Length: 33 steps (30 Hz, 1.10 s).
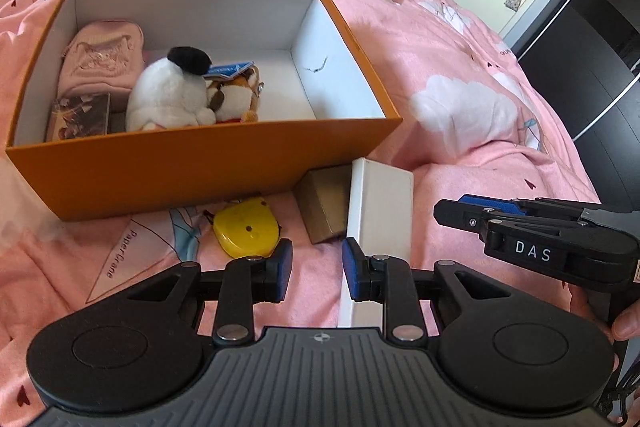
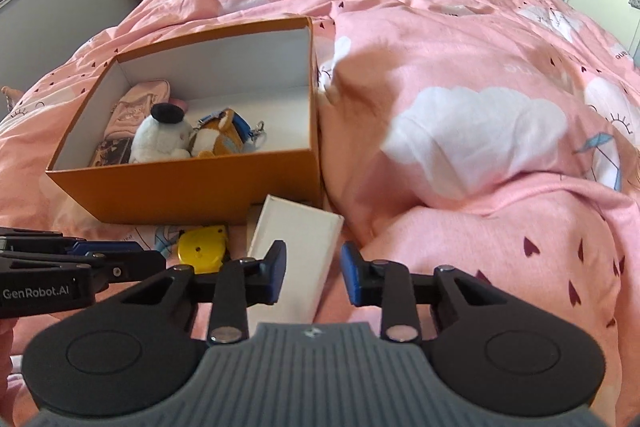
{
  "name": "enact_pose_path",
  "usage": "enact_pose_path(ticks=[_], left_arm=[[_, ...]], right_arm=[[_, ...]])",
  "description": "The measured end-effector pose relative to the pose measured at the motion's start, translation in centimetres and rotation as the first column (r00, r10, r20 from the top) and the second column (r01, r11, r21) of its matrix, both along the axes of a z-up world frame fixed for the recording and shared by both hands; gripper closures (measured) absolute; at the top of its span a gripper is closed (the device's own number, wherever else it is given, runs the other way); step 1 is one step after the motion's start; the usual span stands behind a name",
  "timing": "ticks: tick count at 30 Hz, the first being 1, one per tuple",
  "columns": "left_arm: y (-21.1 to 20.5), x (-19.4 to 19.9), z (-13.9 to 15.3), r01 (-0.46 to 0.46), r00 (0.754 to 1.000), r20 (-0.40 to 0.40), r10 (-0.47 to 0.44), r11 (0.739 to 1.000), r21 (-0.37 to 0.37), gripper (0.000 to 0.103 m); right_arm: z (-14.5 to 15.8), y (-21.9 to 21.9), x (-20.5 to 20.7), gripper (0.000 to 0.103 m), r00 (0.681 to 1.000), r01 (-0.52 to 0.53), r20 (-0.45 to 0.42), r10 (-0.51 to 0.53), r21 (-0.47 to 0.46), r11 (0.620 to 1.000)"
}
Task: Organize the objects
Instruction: 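Move both tools back toward the white box and brown cardboard box, then grasp the white glasses box with the left tool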
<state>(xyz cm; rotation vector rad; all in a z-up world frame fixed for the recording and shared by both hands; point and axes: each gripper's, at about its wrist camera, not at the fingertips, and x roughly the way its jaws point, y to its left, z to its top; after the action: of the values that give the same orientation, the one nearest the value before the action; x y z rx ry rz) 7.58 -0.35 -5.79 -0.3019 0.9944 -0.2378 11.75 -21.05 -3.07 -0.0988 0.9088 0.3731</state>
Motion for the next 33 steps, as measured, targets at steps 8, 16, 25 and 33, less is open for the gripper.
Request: enact_pose_path(ticks=[8,16,25,33], left_arm=[[-1.5,-0.3,-0.9,0.043,0.998,-0.035,-0.042,0.999,0.017,0.073],[-2.4,0.1,-1.7,0.068,0.996,-0.066,-0.066,0.998,0.020,0.073],[-1.9,0.0,-1.9,0.038,0.996,-0.085,-0.037,0.999,0.008,0.072],[0.1,-0.2,-2.6,-0.035,0.991,-0.129,0.034,0.999,-0.006,0.070]], right_arm=[[-2.4,-1.4,-0.2,0.080,0.999,0.020,-0.032,-0.023,-0.084,0.996],[-4.9,-0.2,0.3,0.080,0.994,-0.062,-0.100,0.048,-0.144,0.988],[-6.9,1.3,0.6,0.082,0.979,-0.163,-0.145,0.143,-0.134,0.977],[-6.2,1.8,0.0,0.093,0.945,-0.258,-0.190,0.268,0.077,0.963]])
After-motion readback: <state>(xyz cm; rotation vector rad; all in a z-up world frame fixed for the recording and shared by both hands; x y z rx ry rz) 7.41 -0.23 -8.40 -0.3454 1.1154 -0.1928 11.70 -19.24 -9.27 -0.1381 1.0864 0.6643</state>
